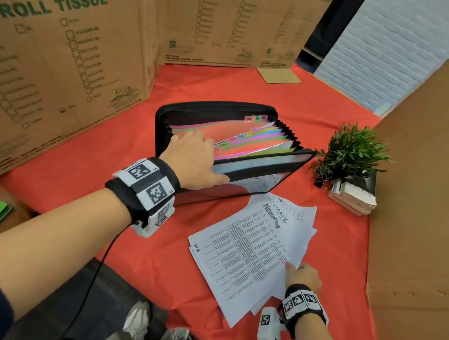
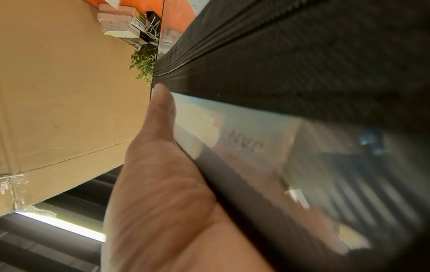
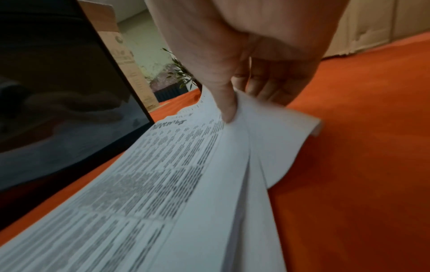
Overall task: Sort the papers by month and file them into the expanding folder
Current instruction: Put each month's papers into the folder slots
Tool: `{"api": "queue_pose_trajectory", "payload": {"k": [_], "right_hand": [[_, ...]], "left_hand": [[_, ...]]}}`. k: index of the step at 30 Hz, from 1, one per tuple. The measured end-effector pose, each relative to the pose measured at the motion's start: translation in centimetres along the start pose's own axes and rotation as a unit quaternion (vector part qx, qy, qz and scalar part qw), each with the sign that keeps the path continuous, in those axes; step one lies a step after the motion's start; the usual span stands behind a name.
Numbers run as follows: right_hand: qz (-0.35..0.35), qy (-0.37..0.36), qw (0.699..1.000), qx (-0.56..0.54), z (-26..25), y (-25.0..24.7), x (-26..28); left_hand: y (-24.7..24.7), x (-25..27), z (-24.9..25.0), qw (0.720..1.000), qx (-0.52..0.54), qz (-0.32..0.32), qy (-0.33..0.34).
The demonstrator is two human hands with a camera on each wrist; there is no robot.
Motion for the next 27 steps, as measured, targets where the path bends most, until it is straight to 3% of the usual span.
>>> {"api": "queue_pose_trajectory", "payload": {"k": [5, 9, 12, 15, 21, 27], "right_hand": [[-0.003, -0.018, 0.999, 0.048, 0.6, -0.8, -0.6], [0.043, -0.074, 0.996, 0.029, 1.1, -1.1, -1.7], [-0.019, -0.107, 0.994, -0.025, 1.0, -0.7, -2.7], [-0.051, -0.090, 0.993, -0.048, 0.7, -0.1, -3.6], [-0.128, -0.081, 0.987, 0.060, 0.8, -0.1, -4.9], [0.007, -0.173, 0.983, -0.064, 0.7, -1.6, -5.3]], "left_hand": [[0.0, 0.2, 0.1, 1.000, 0.002, -0.005, -0.001], [-0.1, 0.3, 0.2, 1.000, 0.004, -0.012, -0.004], [-0.1, 0.3, 0.2, 1.000, 0.005, -0.016, -0.005], [-0.1, 0.3, 0.2, 1.000, 0.003, -0.016, -0.006], [-0.3, 0.0, 0.0, 1.000, 0.005, -0.026, -0.016], [-0.1, -0.1, 0.0, 1.000, -0.005, -0.020, -0.014]]}}
Point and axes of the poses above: each hand's wrist, its own x-axis away from the middle knuckle, its own y-axis out of the palm, z = x × y, the point moved 3 cm from there along -x, towards the middle knuckle, and after that the axes turned 8 degrees about z, right-handed, at the moved point
